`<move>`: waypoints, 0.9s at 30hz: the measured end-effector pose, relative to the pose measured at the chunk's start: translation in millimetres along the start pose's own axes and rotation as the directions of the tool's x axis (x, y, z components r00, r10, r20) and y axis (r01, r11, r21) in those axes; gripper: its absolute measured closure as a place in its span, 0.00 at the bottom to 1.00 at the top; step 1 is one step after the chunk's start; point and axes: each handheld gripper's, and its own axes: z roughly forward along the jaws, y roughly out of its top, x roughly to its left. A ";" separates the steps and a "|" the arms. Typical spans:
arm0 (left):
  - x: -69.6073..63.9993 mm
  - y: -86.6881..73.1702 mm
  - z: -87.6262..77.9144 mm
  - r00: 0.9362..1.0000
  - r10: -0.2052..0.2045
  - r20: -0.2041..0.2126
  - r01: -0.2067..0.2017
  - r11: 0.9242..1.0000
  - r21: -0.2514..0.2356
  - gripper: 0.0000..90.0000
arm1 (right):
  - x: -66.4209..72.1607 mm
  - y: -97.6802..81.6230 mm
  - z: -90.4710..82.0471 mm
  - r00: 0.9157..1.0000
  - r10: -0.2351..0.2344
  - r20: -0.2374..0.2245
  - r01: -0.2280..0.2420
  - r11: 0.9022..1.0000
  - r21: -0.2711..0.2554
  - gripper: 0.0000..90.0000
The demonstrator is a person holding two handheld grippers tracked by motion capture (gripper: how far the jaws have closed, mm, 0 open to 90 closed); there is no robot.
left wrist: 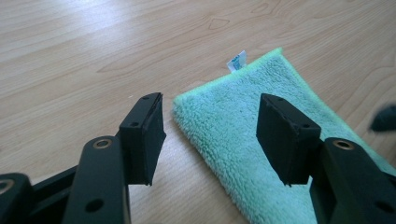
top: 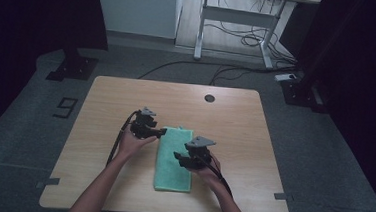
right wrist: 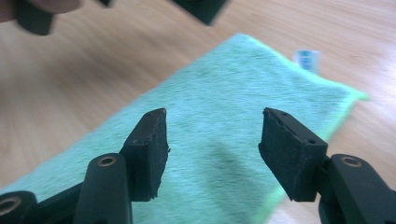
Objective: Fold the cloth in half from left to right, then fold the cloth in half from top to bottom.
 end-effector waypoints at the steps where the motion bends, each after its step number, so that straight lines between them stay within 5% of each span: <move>1: 0.3 -0.6 -1.2 1.000 0.000 -0.001 0.000 1.000 0.000 0.46 | -3.1 0.6 -0.2 1.000 0.007 0.004 -0.007 1.000 -0.001 0.46; 12: 15.4 -9.1 -12.2 0.999 -0.042 -0.003 0.042 0.999 -0.007 0.45 | -23.8 -2.9 0.6 0.998 0.047 0.035 -0.047 0.999 -0.001 0.46; 18: 16.3 -13.0 -15.8 1.000 -0.029 -0.006 0.029 1.000 -0.013 0.44 | -34.8 -3.2 -1.9 0.994 0.089 0.058 -0.087 0.996 -0.022 0.47; 24: 22.1 -13.2 -21.1 0.999 -0.032 -0.019 0.032 0.999 -0.019 0.44 | -38.8 6.5 -13.5 0.995 0.078 0.068 -0.076 0.996 -0.040 0.46; 27: 24.1 -11.5 -26.3 0.999 0.003 -0.045 -0.004 1.000 -0.016 0.45 | -44.1 9.7 -14.9 0.994 0.079 0.075 -0.076 0.996 -0.044 0.46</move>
